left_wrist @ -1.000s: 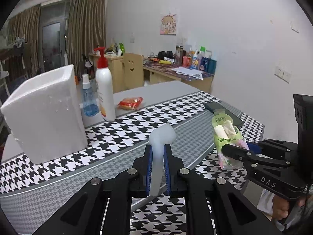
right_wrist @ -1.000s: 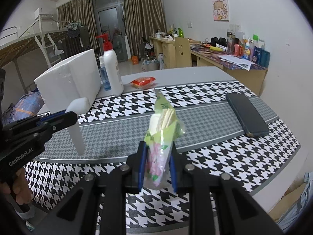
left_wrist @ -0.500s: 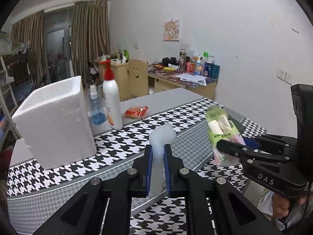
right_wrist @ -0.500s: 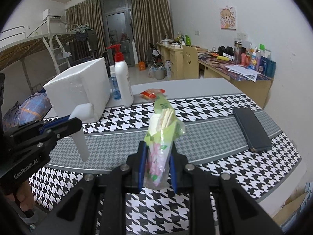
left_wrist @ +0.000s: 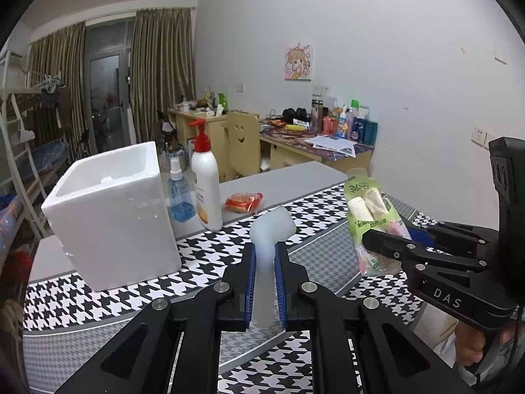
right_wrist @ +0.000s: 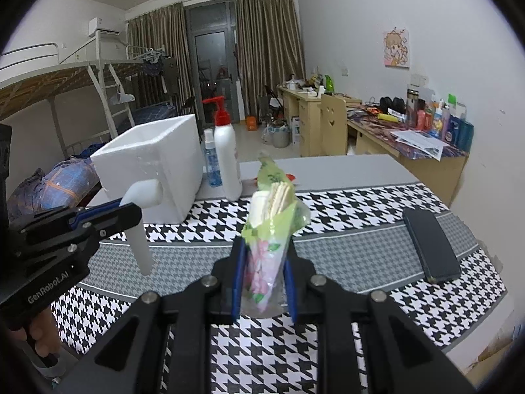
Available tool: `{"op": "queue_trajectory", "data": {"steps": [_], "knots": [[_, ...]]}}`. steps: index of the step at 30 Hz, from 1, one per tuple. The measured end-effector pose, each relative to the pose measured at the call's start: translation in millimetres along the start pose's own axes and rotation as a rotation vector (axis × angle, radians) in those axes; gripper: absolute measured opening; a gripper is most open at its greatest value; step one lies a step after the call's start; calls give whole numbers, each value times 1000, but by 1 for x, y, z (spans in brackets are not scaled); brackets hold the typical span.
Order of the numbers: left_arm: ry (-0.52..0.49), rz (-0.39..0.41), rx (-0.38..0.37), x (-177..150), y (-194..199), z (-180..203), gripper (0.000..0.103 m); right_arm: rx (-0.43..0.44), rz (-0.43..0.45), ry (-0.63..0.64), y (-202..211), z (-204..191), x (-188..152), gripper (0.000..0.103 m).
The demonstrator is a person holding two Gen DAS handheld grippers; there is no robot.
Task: Organize soft objects
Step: 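Carry the foam stick with left gripper over the foam box while right carries the tissue pack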
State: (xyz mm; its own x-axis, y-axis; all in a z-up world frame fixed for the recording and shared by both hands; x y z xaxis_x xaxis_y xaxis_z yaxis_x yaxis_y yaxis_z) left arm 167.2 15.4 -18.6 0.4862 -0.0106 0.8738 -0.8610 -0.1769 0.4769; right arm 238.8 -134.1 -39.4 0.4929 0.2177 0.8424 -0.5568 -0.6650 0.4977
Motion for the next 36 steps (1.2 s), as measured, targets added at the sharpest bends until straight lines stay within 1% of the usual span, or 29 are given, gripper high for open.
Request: {"op": "queue_trajectory", "data": {"steps": [7, 11, 19, 25, 36], "knots": [[17, 22, 12, 6, 9, -8, 12, 7, 10, 14, 0, -4, 7, 26], [19, 40, 37, 9, 14, -13, 13, 13, 12, 26, -1, -8, 11, 26], [35, 45, 104, 18, 16, -27, 13, 35, 26, 58, -3, -21, 22, 26], [53, 46, 138, 21, 15, -39, 13, 47, 38, 58, -6, -26, 29, 26], [65, 89, 188, 31, 24, -51, 13, 71, 63, 95, -8, -43, 45, 26]]}}
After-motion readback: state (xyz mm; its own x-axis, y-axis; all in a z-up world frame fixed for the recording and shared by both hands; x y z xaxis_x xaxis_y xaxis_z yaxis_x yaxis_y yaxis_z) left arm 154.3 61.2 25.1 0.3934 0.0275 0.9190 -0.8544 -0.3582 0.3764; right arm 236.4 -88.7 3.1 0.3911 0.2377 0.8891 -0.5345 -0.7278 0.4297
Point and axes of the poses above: each gripper's, at about its wrist camera, not at the fingertips, and y roughly against the way its jaws point, z to its right, x to its top, the point moved 4 cm from there along -y, roughly the way its jaws point, and after that the axes turned 15 degrees about x, right-handed, at the moved point
